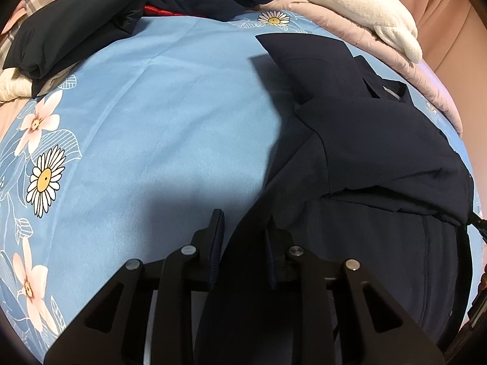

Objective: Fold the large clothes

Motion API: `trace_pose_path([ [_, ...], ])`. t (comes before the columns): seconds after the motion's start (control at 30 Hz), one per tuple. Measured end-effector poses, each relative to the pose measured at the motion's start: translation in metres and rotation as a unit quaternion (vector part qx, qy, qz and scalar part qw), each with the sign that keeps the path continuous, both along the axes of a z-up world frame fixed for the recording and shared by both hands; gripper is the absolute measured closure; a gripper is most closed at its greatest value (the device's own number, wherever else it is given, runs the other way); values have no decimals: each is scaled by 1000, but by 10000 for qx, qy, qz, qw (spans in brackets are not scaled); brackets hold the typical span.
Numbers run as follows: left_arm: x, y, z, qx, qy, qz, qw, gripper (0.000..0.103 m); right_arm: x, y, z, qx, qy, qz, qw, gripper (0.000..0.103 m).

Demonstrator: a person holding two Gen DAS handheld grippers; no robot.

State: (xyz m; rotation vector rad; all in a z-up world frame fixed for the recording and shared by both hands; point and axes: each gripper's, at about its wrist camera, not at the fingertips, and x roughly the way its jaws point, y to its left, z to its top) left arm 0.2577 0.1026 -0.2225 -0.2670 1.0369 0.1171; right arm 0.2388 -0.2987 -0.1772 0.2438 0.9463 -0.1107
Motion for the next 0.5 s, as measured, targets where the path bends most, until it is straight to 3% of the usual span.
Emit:
trace_pose_path([
  [0.5,-1,1,-1,22,14,10,10000,76,5,2,-17,-89,256,-32,9996,102],
])
